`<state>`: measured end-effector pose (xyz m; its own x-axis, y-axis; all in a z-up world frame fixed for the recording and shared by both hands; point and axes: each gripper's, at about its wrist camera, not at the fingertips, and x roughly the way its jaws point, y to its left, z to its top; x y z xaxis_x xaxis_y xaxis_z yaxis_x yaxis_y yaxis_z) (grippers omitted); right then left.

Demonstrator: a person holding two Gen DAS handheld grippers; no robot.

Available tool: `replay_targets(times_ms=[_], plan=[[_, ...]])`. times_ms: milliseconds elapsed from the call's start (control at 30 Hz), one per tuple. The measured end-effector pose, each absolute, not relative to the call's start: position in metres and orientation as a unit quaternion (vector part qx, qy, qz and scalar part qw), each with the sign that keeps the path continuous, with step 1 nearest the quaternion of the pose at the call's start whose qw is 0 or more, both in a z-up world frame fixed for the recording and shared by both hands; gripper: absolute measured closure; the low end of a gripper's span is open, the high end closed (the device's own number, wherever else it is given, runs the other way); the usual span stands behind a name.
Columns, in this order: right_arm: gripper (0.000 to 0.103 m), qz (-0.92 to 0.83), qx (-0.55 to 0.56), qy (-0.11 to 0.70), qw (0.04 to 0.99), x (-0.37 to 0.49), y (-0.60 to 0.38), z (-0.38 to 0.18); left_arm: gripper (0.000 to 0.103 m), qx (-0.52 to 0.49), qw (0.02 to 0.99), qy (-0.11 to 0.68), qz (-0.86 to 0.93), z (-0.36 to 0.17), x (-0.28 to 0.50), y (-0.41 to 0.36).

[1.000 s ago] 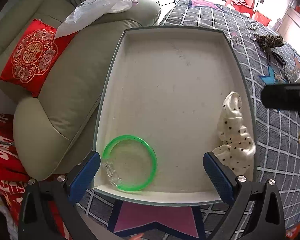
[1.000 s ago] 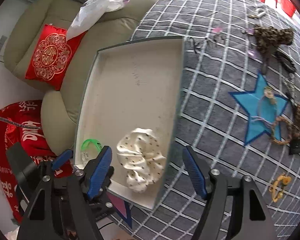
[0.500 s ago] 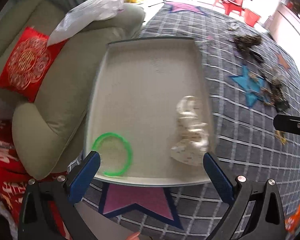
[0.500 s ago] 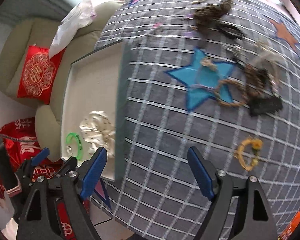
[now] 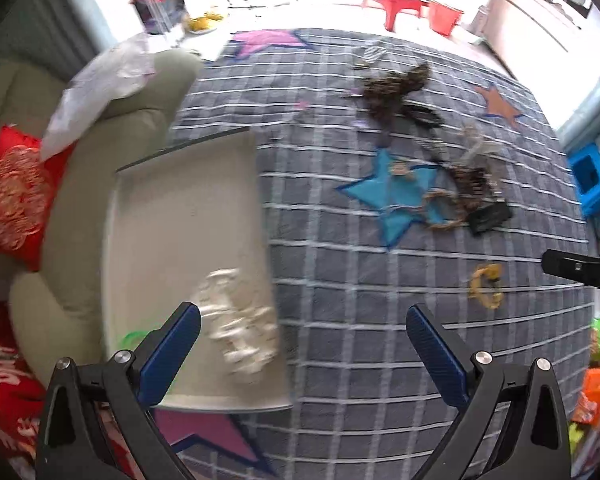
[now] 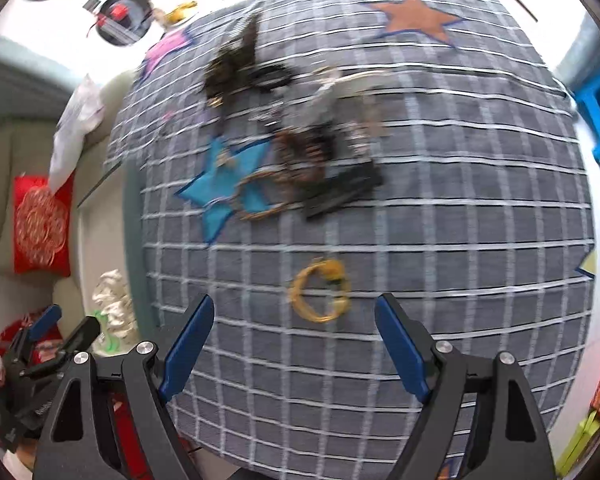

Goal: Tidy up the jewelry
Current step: 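Move both open tools back over the jewelry on the table, then grasp the gold-flower hair tie with the left tool while the right tool grasps the clear claw clip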

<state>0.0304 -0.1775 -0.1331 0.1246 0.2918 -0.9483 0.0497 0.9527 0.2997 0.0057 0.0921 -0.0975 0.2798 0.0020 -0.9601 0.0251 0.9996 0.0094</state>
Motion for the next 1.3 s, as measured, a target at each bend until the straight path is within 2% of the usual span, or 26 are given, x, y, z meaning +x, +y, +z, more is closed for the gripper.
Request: replay_targets(times_ms=[367,833,900,1067,1100,1167,1300], plan=[[0.018,0.047,0.132,0.654,0.743,0.069,-0.226,-0.145,0.0,-0.02,0.792,0.61,-0.022,-0.116,0.064,0.043],[0.018,0.067,0.161,0.657,0.733,0.144,-0.214,-0.173,0.0,-0.041,0.78,0.624,-0.01,-0.173,0.129,0.029],[0.018,0.071,0.166,0.658,0.731,0.154,-0.208,-0.179,0.01,-0.04,0.779,0.625,-0.012,-0.18,0.134,0.026],[0.018,0.078,0.172,0.657,0.73,0.178,-0.194,-0.19,0.01,-0.039,0.775,0.631,-0.014,-0.2,0.148,0.02],[0.018,0.078,0.173,0.657,0.73,0.182,-0.192,-0.193,0.016,-0.039,0.774,0.631,-0.015,-0.203,0.15,0.019],[0.019,0.078,0.171,0.656,0.731,0.189,-0.186,-0.197,0.021,-0.037,0.773,0.633,-0.018,-0.208,0.153,0.016],[0.026,0.078,0.158,0.658,0.732,0.201,-0.175,-0.206,0.021,-0.028,0.776,0.63,-0.023,-0.214,0.156,0.009]])
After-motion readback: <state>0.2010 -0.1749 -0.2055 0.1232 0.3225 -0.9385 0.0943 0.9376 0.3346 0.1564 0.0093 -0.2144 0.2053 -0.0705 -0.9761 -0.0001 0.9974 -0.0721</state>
